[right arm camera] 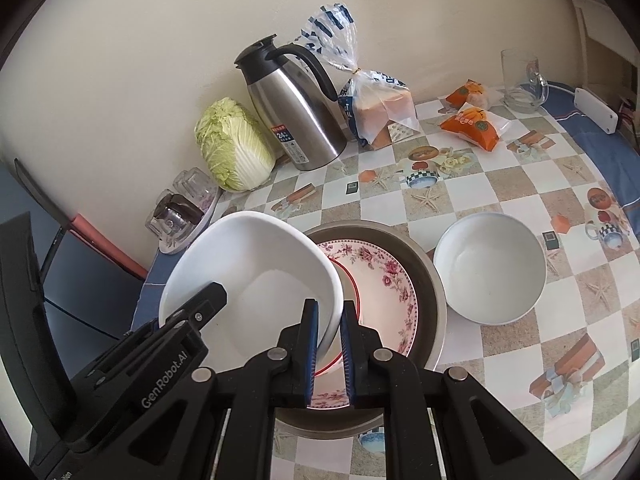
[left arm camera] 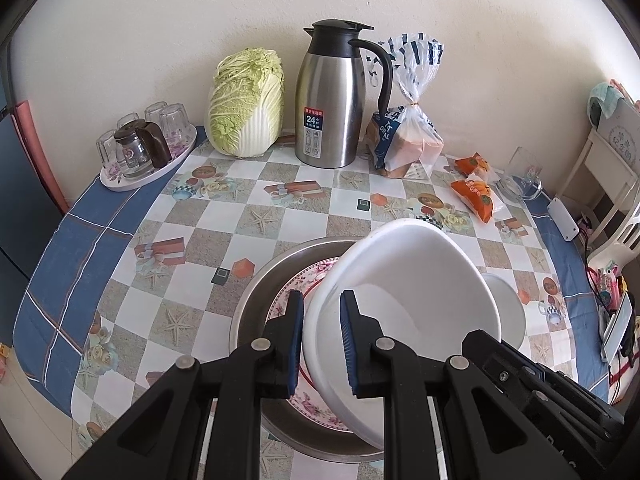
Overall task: Organize plates and bowls
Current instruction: 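Carry the white square bowl over the steel basin with both tools, then lower the square bowl into the red-rimmed bowl and open both tools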
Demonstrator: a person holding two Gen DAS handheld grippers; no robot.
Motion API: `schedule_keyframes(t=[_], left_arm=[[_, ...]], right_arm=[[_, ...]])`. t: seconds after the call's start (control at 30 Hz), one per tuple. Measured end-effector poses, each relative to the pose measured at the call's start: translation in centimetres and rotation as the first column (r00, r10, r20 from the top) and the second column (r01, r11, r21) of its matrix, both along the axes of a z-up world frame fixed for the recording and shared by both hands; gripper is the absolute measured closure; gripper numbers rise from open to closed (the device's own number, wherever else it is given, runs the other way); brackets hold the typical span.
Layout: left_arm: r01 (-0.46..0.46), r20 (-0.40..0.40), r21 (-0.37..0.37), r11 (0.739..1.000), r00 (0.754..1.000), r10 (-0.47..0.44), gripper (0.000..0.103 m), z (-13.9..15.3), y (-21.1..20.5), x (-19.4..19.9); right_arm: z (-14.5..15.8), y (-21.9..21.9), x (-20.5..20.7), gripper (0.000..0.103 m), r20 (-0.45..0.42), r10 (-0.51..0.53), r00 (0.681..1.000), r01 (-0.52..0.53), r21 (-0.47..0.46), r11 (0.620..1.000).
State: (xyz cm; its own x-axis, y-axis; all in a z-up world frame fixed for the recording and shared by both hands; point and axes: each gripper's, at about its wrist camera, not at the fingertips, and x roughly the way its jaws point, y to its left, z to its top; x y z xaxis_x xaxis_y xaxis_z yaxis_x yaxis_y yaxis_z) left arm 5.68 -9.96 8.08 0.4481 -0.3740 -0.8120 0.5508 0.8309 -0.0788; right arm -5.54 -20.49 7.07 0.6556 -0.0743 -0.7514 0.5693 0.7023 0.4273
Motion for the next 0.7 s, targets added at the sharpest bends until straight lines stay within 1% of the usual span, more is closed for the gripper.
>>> schedule_keyframes(t=[0.43, 0.7], left_arm=[[0.011, -0.024, -0.014, 1.0, 1.0, -0.012, 0.084, -1.2, -0.7, 0.4], [0.008, -0.039, -0.001, 1.0, 0.999, -0.008, 0.084, -2.0, -1.0, 0.7]], right_arm=[[-1.0, -0.7, 0.0, 0.089, -0.016, -0.023, 1.0, 0.023, 0.016, 1.0], [-1.1, -0.9, 0.2, 0.089, -0.014, -0.028, 0.999, 0.028, 0.001, 1.0]])
